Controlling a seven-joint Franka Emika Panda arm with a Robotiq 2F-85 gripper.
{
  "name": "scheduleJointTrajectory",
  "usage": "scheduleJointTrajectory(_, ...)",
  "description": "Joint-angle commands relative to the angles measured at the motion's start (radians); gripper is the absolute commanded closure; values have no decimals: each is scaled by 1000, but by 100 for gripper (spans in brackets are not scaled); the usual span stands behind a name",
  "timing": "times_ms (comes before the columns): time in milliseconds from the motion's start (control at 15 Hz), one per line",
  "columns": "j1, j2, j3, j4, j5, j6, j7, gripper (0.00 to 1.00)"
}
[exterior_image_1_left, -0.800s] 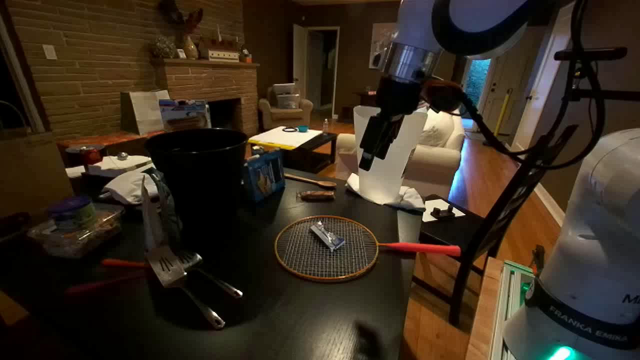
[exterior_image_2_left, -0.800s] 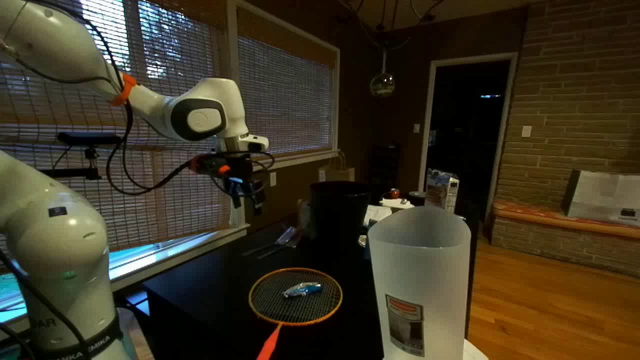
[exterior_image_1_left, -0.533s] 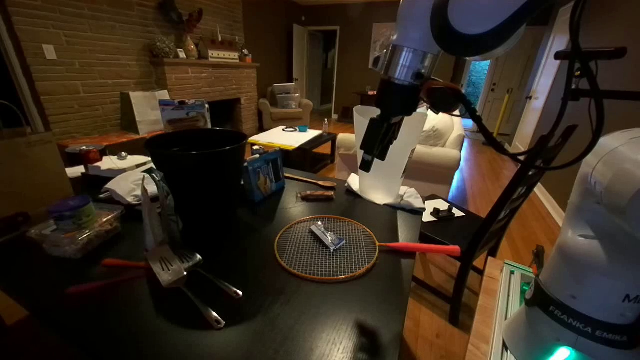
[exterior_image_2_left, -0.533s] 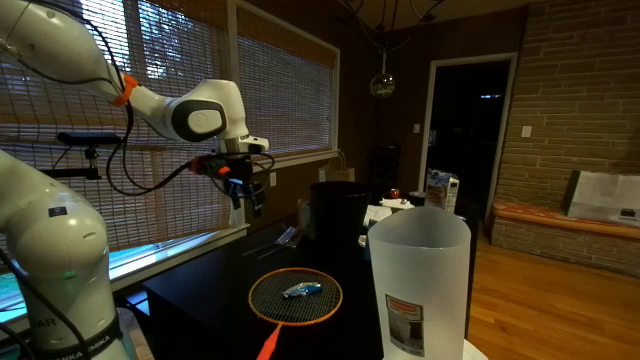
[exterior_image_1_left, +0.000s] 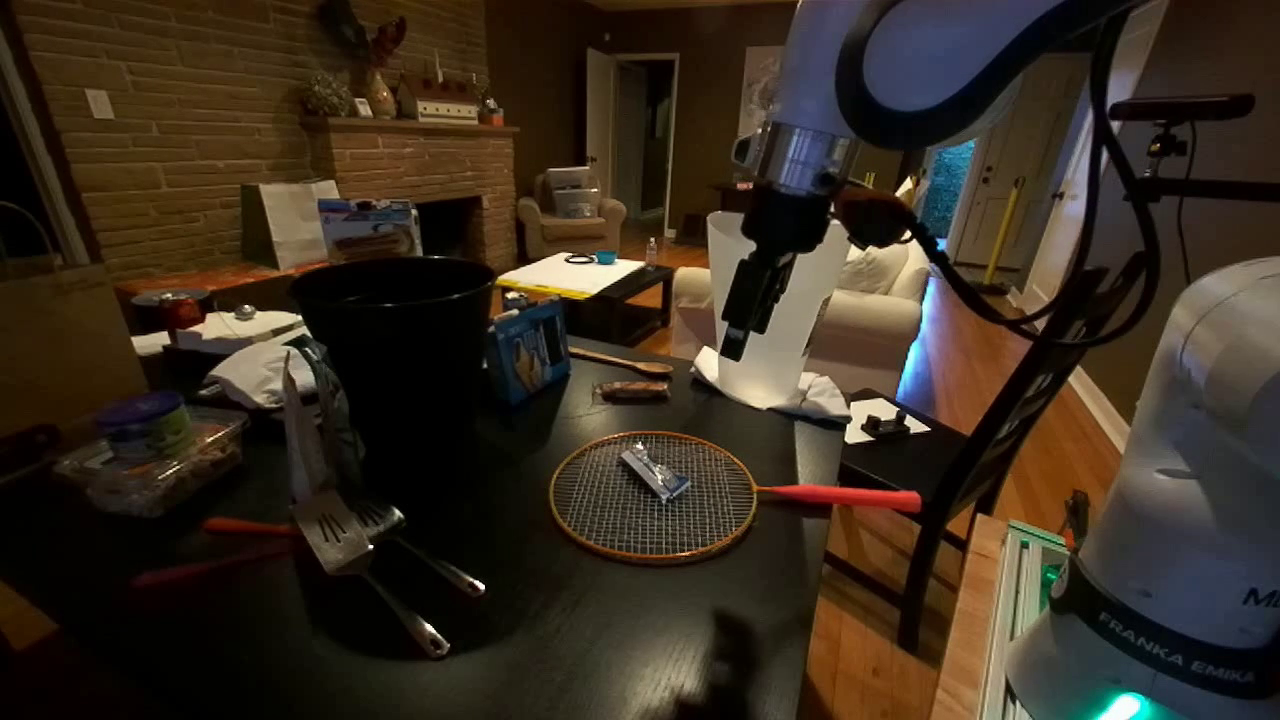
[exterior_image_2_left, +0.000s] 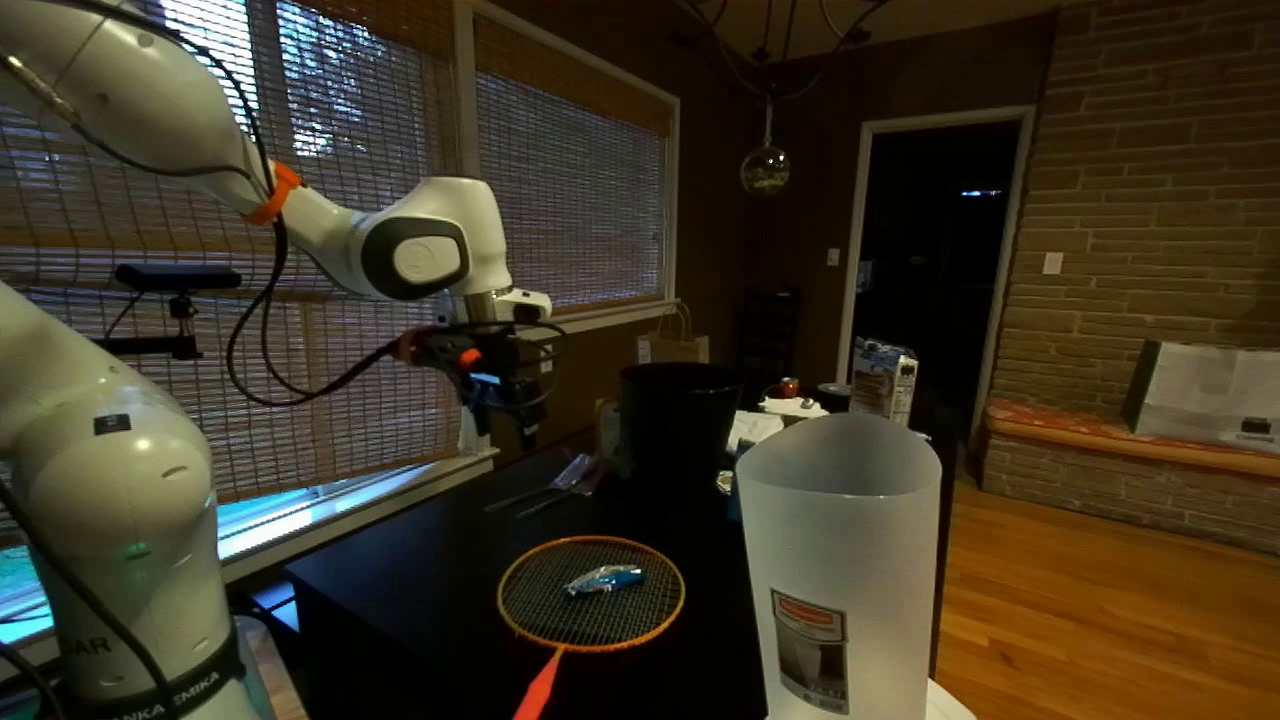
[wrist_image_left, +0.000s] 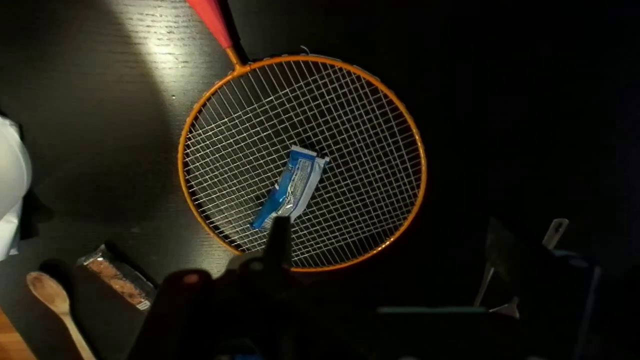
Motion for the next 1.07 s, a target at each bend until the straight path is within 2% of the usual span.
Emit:
scheduleJointTrajectory(0, -7, 133, -70, 1, -35, 74, -147, 0)
scheduleJointTrajectory(600, -85, 333, -164, 3, -178, 183, -407, 0)
scheduleJointTrajectory(867, -163, 420, -183, 4, -295, 263, -423, 0)
scheduleJointTrajectory(933, -131, 370, -172, 5, -232, 206, -413, 0)
scheduleJointTrajectory(1000, -141, 385, -174, 6, -239, 213, -413, 0)
